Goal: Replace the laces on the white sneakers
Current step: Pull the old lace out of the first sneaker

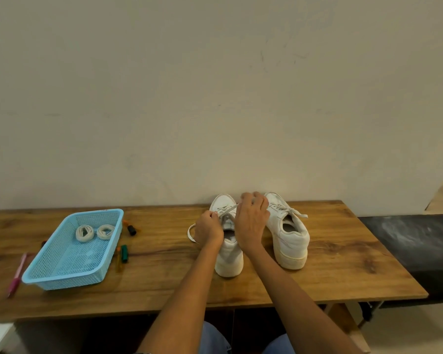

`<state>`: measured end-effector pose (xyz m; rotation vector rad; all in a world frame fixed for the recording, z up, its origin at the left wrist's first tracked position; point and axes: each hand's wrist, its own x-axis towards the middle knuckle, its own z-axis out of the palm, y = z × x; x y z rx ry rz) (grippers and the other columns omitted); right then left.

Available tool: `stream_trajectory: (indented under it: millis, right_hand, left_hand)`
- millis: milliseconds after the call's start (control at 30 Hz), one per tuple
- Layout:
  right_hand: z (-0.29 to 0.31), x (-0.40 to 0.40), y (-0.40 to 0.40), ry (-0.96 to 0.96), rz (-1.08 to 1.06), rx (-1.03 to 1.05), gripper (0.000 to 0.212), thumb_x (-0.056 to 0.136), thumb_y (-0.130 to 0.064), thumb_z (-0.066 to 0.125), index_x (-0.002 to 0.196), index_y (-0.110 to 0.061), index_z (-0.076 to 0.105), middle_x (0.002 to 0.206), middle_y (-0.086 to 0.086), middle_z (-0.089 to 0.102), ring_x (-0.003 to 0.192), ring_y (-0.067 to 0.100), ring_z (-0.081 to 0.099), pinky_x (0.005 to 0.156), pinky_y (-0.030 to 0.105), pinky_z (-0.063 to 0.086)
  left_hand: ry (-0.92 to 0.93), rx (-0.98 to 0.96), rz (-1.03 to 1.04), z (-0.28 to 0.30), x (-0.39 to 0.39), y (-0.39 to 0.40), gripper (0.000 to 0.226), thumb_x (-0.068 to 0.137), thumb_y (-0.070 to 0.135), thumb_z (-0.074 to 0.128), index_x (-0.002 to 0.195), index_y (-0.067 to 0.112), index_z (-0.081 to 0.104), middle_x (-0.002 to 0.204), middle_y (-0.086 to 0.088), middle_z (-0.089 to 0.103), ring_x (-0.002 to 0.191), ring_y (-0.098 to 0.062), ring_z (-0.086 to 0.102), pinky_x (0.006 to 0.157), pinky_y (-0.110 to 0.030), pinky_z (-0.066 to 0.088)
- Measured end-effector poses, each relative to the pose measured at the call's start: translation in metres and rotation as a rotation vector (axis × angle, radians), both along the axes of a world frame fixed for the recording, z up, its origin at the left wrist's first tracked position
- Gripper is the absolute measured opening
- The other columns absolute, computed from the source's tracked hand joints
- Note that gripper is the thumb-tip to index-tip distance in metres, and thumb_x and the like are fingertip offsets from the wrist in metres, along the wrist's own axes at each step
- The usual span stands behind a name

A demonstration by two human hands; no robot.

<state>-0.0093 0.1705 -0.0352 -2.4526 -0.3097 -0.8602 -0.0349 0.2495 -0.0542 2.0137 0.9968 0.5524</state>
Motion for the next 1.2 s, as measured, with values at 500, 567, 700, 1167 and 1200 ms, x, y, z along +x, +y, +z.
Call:
stream_trajectory:
  millis: [500, 567, 700, 1167, 1200]
  right_hand:
    - [0.0000, -0.0017, -0.0010, -0.073, 0.033, 0.108, 0.019, 0.089, -0.017, 0.051, 0.107, -0.015, 0.055, 0.118, 0.013, 0.054, 0.109, 0.030, 0.052, 0.073, 0.038, 0.051]
    - [0.0019, -0.0006, 0.0004, -0.008, 0.091, -0.024, 0.036, 0.088, -0.022, 0.057, 0.123, -0.021, 0.049, 0.131, 0.017, 0.046, 0.121, 0.034, 0.044, 0.078, 0.040, 0.049]
    - [0.0040, 0.0017, 0.0032, 0.326, 0.321, -0.348, 0.036, 0.097, -0.032, 0.042, 0.130, -0.020, 0.049, 0.139, 0.012, 0.037, 0.129, 0.029, 0.031, 0.098, 0.041, 0.035]
    - [0.0013, 0.0034, 0.0000, 0.371, 0.405, -0.231, 0.048, 0.090, -0.032, 0.050, 0.135, -0.020, 0.043, 0.140, 0.005, 0.038, 0.129, 0.024, 0.033, 0.103, 0.041, 0.030]
    - [0.0019, 0.0043, 0.0000, 0.403, 0.410, -0.252, 0.046, 0.089, -0.033, 0.052, 0.132, -0.019, 0.047, 0.139, 0.005, 0.039, 0.129, 0.024, 0.032, 0.103, 0.042, 0.029]
  left_hand:
    - [0.002, -0.002, -0.005, -0.0006, 0.0013, 0.0008, 0.030, 0.098, 0.027, 0.041, 0.093, 0.013, 0.067, 0.095, -0.006, 0.068, 0.080, -0.022, 0.056, 0.063, -0.027, 0.035]
    - [0.006, -0.002, -0.009, -0.0029, 0.0011, 0.0012, 0.030, 0.098, 0.028, 0.041, 0.095, 0.014, 0.068, 0.097, -0.005, 0.068, 0.084, -0.023, 0.059, 0.065, -0.028, 0.038]
    - [-0.007, -0.005, -0.013, -0.0055, 0.0016, 0.0021, 0.031, 0.099, 0.028, 0.041, 0.096, 0.013, 0.068, 0.096, -0.005, 0.069, 0.086, -0.022, 0.060, 0.064, -0.029, 0.037]
    - [-0.001, -0.011, 0.003, -0.0014, 0.0004, -0.0004, 0.030, 0.098, 0.029, 0.041, 0.093, 0.014, 0.067, 0.094, -0.004, 0.068, 0.081, -0.021, 0.056, 0.065, -0.028, 0.035]
    - [-0.003, -0.012, 0.003, -0.0017, 0.0004, -0.0004, 0.030, 0.098, 0.029, 0.041, 0.093, 0.014, 0.067, 0.094, -0.004, 0.068, 0.081, -0.020, 0.056, 0.065, -0.028, 0.036]
